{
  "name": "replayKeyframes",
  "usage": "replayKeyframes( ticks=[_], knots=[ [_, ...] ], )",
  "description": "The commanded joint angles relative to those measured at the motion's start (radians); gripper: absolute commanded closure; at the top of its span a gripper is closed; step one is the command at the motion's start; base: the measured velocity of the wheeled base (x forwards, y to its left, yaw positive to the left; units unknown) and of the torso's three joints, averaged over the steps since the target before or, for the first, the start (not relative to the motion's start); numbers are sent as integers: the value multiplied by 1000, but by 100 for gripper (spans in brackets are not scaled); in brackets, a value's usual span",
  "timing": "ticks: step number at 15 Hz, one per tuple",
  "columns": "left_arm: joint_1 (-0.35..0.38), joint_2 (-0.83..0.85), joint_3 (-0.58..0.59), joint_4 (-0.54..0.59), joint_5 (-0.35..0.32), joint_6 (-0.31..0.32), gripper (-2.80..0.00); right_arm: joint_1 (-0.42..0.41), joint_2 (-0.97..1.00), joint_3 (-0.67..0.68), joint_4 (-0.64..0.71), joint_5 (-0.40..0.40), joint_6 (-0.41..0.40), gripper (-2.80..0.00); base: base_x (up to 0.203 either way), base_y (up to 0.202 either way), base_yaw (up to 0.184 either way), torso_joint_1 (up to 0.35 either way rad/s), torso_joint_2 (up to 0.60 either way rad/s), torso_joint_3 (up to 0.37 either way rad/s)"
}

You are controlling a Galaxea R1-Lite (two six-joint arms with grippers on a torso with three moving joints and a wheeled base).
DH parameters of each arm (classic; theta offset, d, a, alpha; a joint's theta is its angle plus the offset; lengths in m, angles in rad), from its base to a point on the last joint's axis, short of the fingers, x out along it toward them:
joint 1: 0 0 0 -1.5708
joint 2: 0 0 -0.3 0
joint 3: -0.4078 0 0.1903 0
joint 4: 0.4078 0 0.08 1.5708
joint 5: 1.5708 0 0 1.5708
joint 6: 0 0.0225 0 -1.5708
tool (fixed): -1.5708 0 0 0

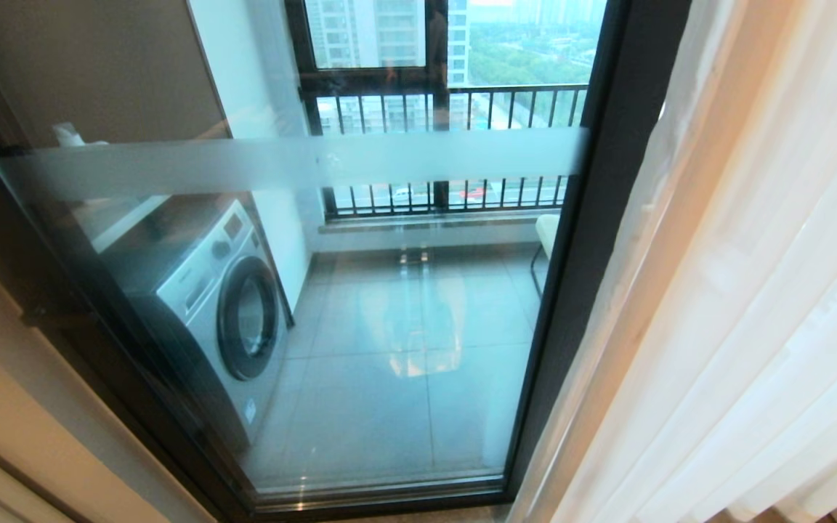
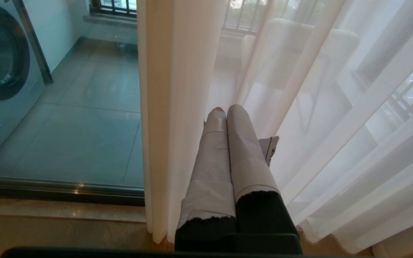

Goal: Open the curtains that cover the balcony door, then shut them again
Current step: Close the inner curtains on both sides

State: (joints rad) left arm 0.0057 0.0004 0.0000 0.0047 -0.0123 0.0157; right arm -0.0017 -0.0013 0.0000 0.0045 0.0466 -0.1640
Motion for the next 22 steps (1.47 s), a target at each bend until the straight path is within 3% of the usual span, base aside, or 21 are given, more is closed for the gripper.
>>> replayKeyframes(
  ticks=[1,22],
  knots=[
    [0,1,0,0,0,1,0,0,1,0,0,1,-2,0,0,0,0,0,0,0],
    [0,1,0,0,0,0,0,0,1,0,0,1,-2,0,0,0,0,0,0,0]
  ],
)
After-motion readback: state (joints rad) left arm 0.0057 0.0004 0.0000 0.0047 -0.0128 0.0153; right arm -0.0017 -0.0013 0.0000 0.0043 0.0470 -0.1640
